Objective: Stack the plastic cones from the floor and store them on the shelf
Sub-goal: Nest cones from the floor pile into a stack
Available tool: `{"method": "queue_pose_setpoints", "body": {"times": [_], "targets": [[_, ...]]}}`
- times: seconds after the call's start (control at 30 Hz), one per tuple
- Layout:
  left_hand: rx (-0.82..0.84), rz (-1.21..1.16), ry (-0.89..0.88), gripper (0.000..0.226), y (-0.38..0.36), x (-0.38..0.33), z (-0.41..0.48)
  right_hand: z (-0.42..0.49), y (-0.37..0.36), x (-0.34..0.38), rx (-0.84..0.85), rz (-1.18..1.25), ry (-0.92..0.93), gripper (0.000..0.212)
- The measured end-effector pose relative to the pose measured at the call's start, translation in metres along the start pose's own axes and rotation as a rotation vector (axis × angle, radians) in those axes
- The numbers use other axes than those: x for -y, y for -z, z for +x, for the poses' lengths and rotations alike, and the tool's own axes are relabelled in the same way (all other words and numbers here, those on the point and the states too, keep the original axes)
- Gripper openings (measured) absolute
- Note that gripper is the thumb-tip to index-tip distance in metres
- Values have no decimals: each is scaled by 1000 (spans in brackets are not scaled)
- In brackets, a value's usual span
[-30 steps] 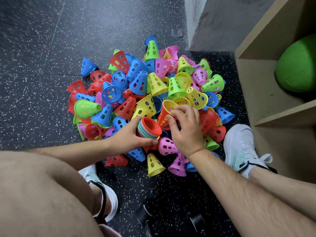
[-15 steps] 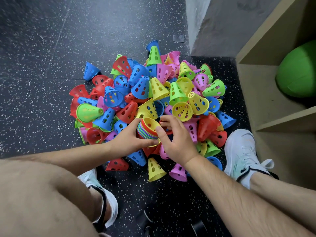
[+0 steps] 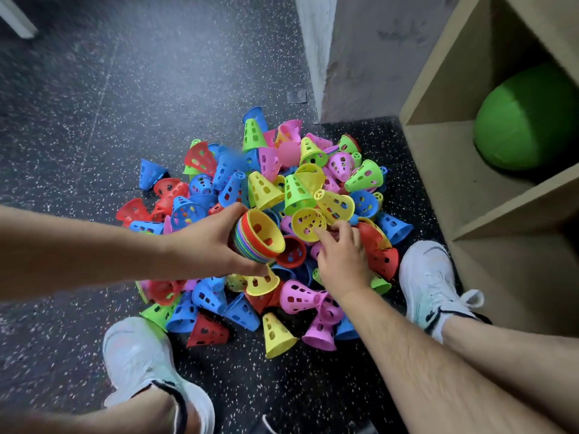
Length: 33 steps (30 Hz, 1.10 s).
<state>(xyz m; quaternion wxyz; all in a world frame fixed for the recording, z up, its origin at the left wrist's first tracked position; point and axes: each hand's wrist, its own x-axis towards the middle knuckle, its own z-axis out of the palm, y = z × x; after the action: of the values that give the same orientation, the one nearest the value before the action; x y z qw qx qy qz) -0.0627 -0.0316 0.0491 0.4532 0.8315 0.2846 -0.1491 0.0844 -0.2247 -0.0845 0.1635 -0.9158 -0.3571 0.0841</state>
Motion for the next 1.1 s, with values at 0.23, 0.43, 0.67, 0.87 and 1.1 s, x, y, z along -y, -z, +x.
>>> {"method": "queue_pose_setpoints", "body": {"times": [0.23, 0.43, 0.67, 0.87, 1.1], "targets": [[-72, -129, -23, 71, -76, 13, 38, 13, 6, -15, -103, -33, 95, 22], [-250, -253, 15, 76, -104, 31, 47, 2, 16, -20, -234, 163, 100, 19], [-347, -351, -4, 76, -111, 37, 37, -5, 42, 2, -94, 293, 153, 30], [-413, -385, -39, 71, -115, 33, 27, -20, 42, 25, 89, 300, 360, 33], [-433, -414, -37, 72, -118, 24, 29, -20, 42, 11, 105, 413, 194, 38]]}}
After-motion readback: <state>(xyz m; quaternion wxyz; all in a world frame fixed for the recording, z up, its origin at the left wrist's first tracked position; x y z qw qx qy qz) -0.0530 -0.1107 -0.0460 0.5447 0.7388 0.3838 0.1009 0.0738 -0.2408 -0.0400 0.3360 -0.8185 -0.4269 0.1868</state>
